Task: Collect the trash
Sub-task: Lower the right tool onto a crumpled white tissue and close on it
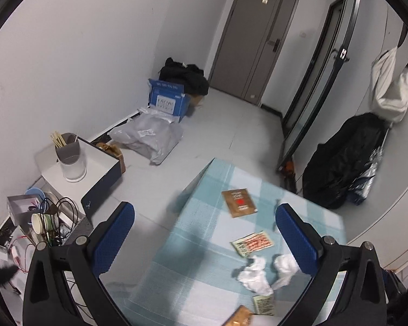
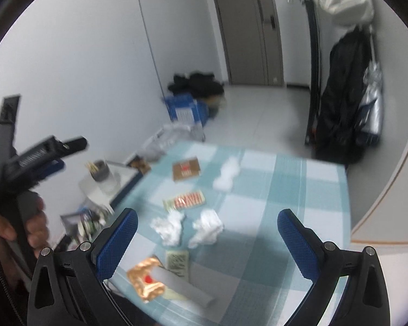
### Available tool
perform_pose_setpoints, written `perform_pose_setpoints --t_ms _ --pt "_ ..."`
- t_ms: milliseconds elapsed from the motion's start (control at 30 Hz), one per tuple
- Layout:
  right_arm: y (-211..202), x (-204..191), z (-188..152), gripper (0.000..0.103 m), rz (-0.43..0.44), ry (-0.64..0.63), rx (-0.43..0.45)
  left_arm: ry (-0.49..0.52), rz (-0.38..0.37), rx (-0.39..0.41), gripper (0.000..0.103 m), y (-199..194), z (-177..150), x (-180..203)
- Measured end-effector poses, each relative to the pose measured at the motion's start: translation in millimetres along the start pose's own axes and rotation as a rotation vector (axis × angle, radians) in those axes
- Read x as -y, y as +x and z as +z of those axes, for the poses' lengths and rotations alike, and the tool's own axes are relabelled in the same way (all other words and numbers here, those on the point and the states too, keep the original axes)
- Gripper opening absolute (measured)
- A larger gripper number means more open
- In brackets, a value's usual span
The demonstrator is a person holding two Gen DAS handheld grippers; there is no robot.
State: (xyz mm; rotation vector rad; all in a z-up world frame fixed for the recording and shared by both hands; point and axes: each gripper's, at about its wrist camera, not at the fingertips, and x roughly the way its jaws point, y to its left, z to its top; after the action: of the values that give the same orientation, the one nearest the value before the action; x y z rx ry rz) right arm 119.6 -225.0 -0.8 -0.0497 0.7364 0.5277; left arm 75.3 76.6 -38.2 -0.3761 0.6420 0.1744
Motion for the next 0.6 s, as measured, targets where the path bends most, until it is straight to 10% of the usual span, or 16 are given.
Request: perform_pose_setpoints --t_ms 367,600 --pt "96 2 4 0.097 -0.005 -0.051 -0.330 0.010 0.029 -0.067 0.102 10 4 -13" --pt "132 -3 0 0.062 -0.003 -0.150 -0.424 -0.012 -0.013 -0.136 0.102 14 2 -22"
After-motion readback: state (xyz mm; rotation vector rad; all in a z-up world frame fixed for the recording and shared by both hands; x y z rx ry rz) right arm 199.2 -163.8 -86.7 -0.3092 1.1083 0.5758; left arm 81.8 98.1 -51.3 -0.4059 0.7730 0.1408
